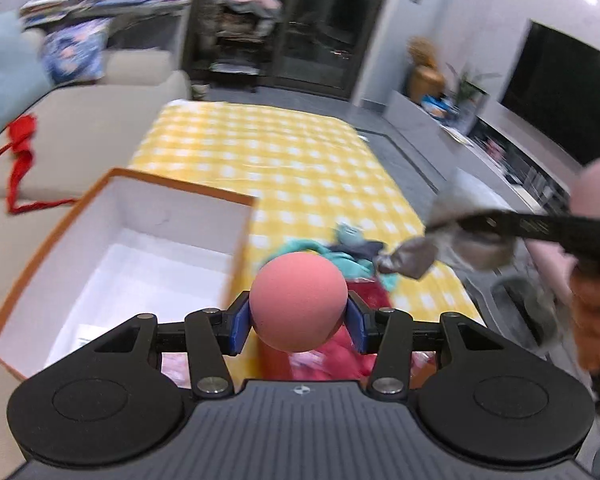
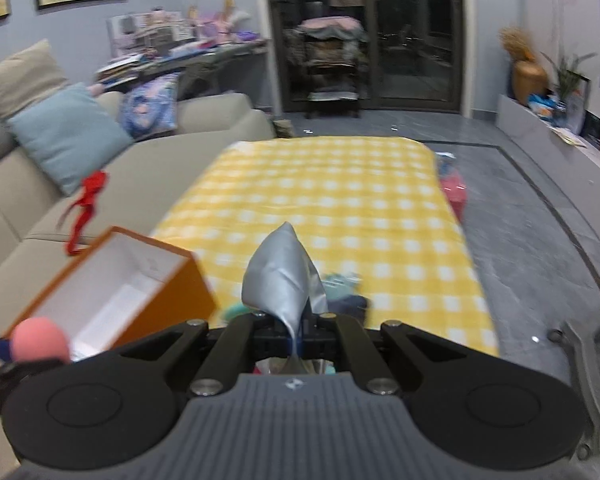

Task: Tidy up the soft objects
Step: 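Carry the ball in the left tool and cap in the right tool over the orange box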

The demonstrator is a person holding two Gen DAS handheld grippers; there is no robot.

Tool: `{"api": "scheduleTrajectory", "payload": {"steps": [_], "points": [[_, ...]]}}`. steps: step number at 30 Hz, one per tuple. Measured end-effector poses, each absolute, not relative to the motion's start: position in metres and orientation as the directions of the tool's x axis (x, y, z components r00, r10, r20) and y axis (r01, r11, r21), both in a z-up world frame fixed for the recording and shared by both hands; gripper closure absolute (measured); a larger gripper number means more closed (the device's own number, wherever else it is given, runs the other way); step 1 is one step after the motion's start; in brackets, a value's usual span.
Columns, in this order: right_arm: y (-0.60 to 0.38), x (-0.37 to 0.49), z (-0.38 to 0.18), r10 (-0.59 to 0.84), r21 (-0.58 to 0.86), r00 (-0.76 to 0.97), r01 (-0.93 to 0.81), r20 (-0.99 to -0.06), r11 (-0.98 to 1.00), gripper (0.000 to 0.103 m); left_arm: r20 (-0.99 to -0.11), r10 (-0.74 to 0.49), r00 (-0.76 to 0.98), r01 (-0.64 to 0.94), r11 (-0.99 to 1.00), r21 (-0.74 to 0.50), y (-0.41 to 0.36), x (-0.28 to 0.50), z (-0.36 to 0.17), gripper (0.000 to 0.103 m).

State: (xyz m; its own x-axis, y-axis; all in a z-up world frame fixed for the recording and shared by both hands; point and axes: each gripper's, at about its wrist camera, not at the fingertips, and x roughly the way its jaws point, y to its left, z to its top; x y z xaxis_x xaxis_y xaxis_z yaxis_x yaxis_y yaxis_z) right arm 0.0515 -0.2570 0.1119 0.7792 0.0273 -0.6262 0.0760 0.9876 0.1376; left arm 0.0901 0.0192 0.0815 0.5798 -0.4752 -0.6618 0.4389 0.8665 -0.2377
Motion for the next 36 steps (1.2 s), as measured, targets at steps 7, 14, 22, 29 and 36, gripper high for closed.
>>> {"api": "scheduleTrajectory", "payload": {"steps": [7,14,22,29,36], "points": [[-0.190,0.079,0.125,0.142,0.172,0.784,-0.046,-0.604,0.984,0.103,-0.679,-0.355,0.643,0.299,0.932,-0.205,0.068,0.140,0.080,0.048],[-0.128,0.109,0.121,0.229,0.177,0.765,-0.152,-0.602,0.973,0.103,-0.694,-0.322,0.644,0.229,0.947,-0.228,0.108,0.166,0.060,0.048],[-0.087,0.132,0.085,0.279,0.213,0.716,-0.183,-0.640,0.960,0.103,-0.733,-0.280,0.620,0.174,0.960,-0.220,0.128,0.176,0.030,0.048],[-0.062,0.144,0.052,0.287,0.215,0.683,-0.192,-0.671,0.958,0.103,-0.766,-0.276,0.580,0.187,0.961,-0.205,0.120,0.180,0.009,0.048],[-0.048,0.150,0.030,0.286,0.198,0.651,-0.207,-0.703,0.958,0.103,-0.792,-0.238,0.561,0.189,0.969,-0.158,0.114,0.184,-0.014,0.048]]}}
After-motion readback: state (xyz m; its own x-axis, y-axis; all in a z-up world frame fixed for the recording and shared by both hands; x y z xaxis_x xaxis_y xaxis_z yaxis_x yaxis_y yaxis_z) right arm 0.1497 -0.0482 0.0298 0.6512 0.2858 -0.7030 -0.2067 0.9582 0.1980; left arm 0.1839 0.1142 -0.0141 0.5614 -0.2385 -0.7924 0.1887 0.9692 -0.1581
